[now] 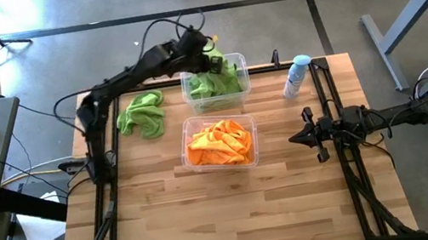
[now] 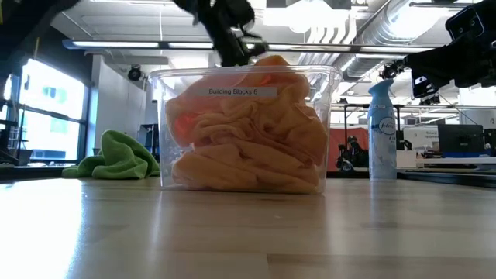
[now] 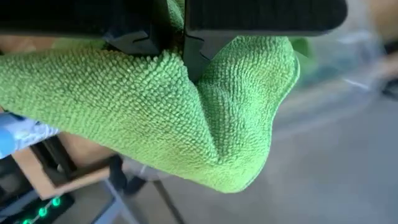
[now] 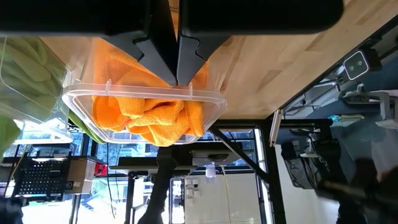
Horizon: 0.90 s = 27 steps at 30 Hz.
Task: Sort microfiber towel by color & place in baskets
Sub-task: Put the green microfiber towel into the top transparent bin
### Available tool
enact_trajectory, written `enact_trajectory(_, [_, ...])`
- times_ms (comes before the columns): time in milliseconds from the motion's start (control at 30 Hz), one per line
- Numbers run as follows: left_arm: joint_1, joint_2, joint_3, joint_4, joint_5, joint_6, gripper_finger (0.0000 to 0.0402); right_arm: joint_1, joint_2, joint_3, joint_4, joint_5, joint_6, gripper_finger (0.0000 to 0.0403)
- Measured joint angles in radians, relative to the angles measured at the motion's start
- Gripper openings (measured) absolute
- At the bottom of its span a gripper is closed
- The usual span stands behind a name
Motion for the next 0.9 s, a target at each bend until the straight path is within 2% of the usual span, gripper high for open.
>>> enact_trajectory(67, [0.013,0.045,0.006,0.001,0.053,-0.041,0.0,0.0,0.0,0.0,0.0,0.0,0.0,0.0])
enact_trajectory(400, [0.033,0.208,0.008,-0.006,0.159,-0.148,0.0,0.0,0.0,0.0,0.0,0.0,0.0,0.0])
enact_trajectory(700, [0.031,0.272,0.008,0.019,0.173,-0.256,0.0,0.0,0.0,0.0,0.0,0.0,0.0,0.0])
enact_trajectory(900, [0.021,0.28,0.008,0.04,0.175,-0.201,0.0018,0.0,0.0,0.0,0.0,0.0,0.0,0.0])
